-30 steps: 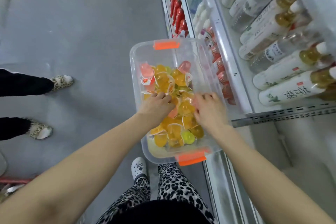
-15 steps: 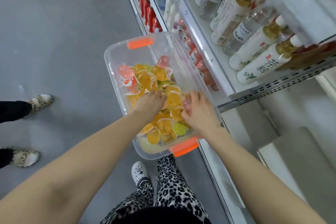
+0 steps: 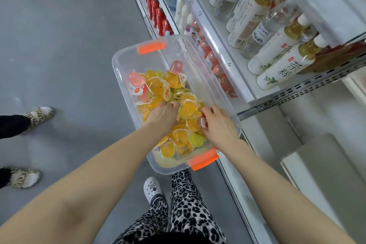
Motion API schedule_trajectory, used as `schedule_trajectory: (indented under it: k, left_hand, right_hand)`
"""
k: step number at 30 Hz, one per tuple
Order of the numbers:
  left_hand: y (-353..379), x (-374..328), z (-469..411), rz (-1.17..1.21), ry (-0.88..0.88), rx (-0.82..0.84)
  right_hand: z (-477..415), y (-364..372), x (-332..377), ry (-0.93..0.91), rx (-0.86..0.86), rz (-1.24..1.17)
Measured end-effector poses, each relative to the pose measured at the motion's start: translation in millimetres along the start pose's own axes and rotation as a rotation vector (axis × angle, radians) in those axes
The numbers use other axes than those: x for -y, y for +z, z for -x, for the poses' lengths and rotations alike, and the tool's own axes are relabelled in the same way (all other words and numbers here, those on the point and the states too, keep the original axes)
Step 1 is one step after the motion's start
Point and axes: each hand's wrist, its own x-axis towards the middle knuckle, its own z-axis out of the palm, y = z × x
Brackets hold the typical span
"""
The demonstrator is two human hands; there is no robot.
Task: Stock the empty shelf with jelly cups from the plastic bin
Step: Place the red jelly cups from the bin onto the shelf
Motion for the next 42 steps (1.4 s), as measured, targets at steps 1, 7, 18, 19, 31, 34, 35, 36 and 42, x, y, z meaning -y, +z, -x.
schedule_trajectory:
  k: [1,7,18,19,31,34,35,36,42]
  left_hand:
    - [2.2,0.5,-3.7,-0.049,0.014,-0.003]
    - [7.3,-5.7,-12.6,-0.329,0.045,0.059]
    - [-7.8,-1.6,13.3,0.028,-0.007,0.051]
    - [-10.6,2.4,15.9,0.156,-0.030,0.031]
    - [-63.5,-6.5,71.8,1.019,0.028,-0.318]
    - [-82.6,-29.1,79.4,1.093,0.112,-0.337]
    - [-90.0,-37.8,81.2,1.096,0.144,-0.345]
    - [-97.6,-47.5,83.4,1.100,0.178,-0.350]
    - [-134.1,-117.1,94.9,1.118,0.337,-0.341]
  right_hand:
    - [0.0,0.3,0.0,-0.001,0.008,0.010]
    - [-3.5,3.7,0.1,-0.020,0.027,-0.010]
    - [-1.6,-0.2,5.8,0.027,-0.044,-0.207]
    - [-0.3,-5.1,7.5,0.035,-0.055,-0.227]
    - [49.0,-88.5,10.6,0.188,-0.414,-0.768]
    - [70.5,-107.0,-1.4,0.183,-0.497,-0.783]
    - [79.1,-114.1,-6.3,0.178,-0.525,-0.765]
    - [88.2,-121.8,-11.7,0.174,-0.552,-0.742]
    - [145.8,-161.3,-58.4,0.177,-0.702,-0.672]
